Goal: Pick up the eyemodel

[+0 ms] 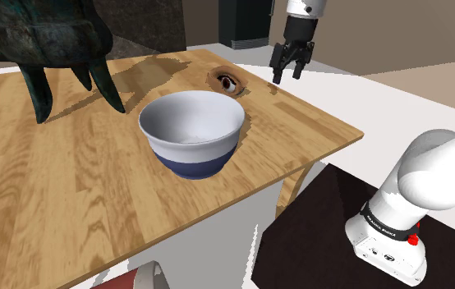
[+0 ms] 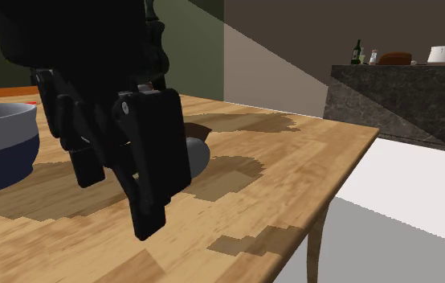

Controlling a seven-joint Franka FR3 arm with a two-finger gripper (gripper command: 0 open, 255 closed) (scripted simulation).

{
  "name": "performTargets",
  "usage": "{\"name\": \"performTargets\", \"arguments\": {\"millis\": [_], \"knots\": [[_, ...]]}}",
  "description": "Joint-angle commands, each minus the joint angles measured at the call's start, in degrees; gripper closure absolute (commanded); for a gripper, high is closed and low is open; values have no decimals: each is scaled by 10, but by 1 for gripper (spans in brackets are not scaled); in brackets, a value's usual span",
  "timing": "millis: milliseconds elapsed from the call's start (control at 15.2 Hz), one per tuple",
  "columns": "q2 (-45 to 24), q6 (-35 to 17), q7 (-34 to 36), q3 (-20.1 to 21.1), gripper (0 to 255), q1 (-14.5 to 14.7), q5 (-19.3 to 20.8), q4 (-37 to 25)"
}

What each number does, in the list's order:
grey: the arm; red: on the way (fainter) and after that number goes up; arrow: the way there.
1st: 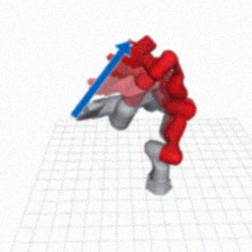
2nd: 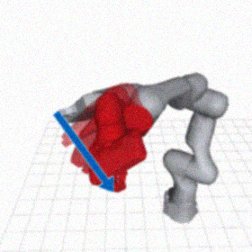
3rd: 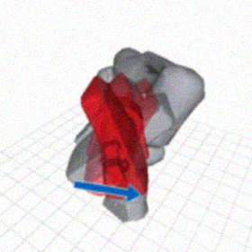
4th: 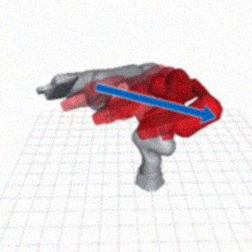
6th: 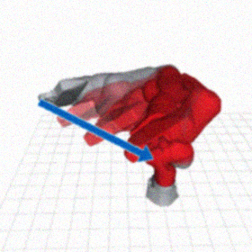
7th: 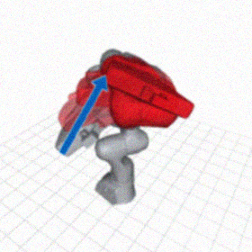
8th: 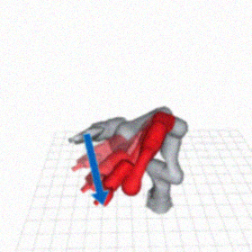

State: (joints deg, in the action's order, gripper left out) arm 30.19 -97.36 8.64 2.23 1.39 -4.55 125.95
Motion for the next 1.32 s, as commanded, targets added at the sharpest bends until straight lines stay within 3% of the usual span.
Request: {"name": "performTargets", "arguments": {"millis": [0,726,1254], "knots": [[-41,-4,33,17,0,0,0,-38],[-291,36,201,82,0,5,51,-323],[-282,-24,201,81,0,6,49,-254]]}}
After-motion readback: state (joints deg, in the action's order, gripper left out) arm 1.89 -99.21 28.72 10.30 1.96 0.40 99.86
